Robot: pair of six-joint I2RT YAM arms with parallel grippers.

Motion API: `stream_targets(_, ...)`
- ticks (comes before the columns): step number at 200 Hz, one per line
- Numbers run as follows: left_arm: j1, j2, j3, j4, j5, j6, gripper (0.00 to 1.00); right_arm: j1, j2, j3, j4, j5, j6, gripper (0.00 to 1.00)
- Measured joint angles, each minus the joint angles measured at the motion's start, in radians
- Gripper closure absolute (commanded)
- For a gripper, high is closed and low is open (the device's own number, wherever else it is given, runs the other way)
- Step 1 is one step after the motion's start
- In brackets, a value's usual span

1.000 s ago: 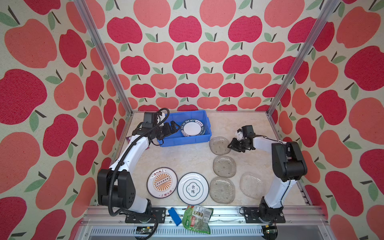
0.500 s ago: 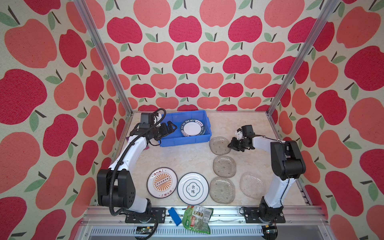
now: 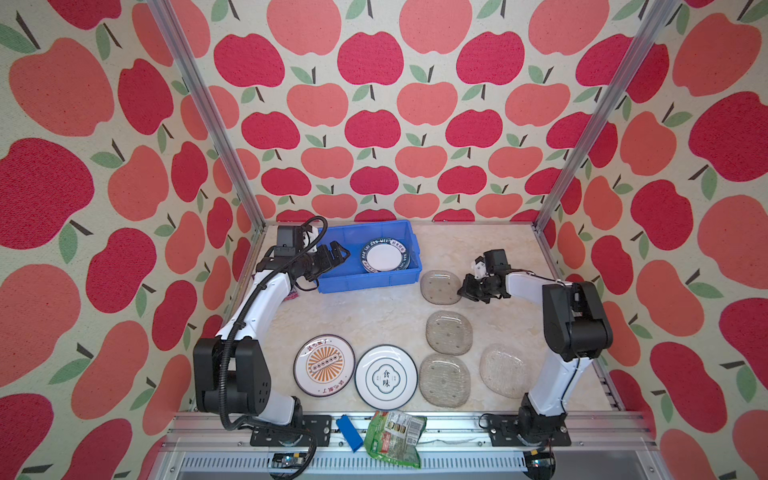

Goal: Place the plates into the plastic bin on the countertop
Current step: 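Grip the clear glass plate's rim with the right gripper and lift it, then carry the glass plate over the blue bin with the right gripper and lower it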

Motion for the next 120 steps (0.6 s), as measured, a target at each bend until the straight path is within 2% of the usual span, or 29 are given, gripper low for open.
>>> stream_targets(36, 0.008, 0.006, 0.023, 0.000, 0.000, 0.003, 0.00, -0.041, -0.122, 0.007, -0.167, 0.121, -0.060, 1.00)
stream_targets(60, 0.023, 0.019, 0.042, 0.000, 0.000, 0.006, 0.00, -0.046, -0.254, 0.083, -0.294, 0.234, -0.086, 1.00)
stream_targets(89, 0.043, 0.038, 0.062, 0.000, 0.004, 0.006, 0.00, 0.012, -0.323, 0.336, -0.350, 0.326, -0.097, 1.00)
stream_targets(120, 0.063, 0.054, 0.072, 0.000, 0.019, 0.005, 0.00, 0.123, -0.216, 0.660, -0.346, 0.340, -0.100, 1.00)
